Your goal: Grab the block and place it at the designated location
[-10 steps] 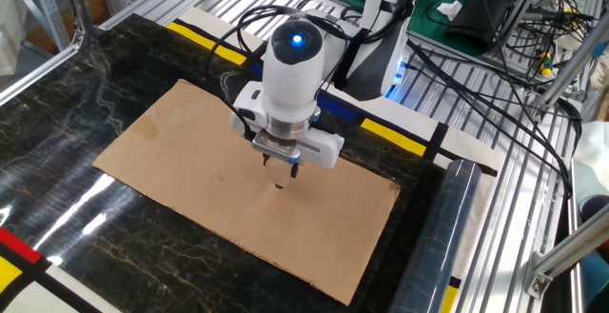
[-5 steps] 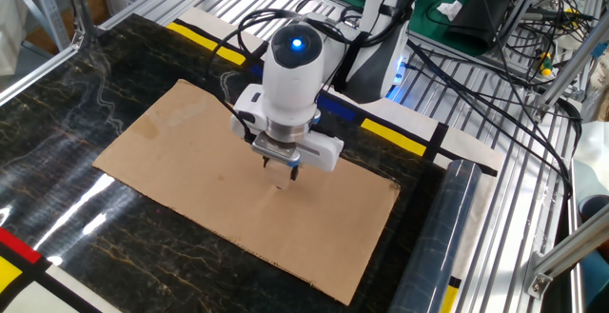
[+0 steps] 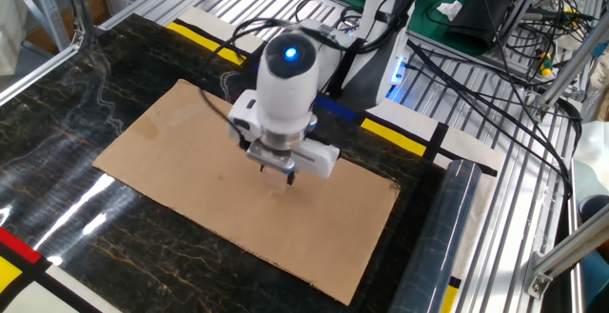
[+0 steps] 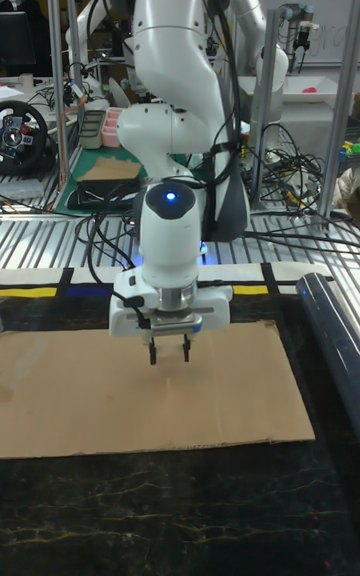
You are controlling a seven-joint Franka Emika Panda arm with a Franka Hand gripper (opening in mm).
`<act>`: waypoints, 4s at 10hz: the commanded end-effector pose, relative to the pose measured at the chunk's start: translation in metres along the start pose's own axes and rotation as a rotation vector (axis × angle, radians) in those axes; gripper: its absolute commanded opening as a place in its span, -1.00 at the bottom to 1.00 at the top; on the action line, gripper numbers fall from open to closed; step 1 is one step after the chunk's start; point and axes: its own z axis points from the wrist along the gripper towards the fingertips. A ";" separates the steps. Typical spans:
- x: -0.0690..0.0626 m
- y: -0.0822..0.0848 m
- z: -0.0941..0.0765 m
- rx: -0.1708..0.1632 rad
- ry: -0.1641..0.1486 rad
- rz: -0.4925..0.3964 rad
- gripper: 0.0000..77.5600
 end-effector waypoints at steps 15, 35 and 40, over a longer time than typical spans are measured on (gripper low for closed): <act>0.002 0.000 0.019 0.008 0.034 0.029 -0.97; 0.002 0.000 0.020 -0.013 0.024 0.058 -0.97; 0.002 0.000 0.020 -0.012 0.021 0.070 -0.97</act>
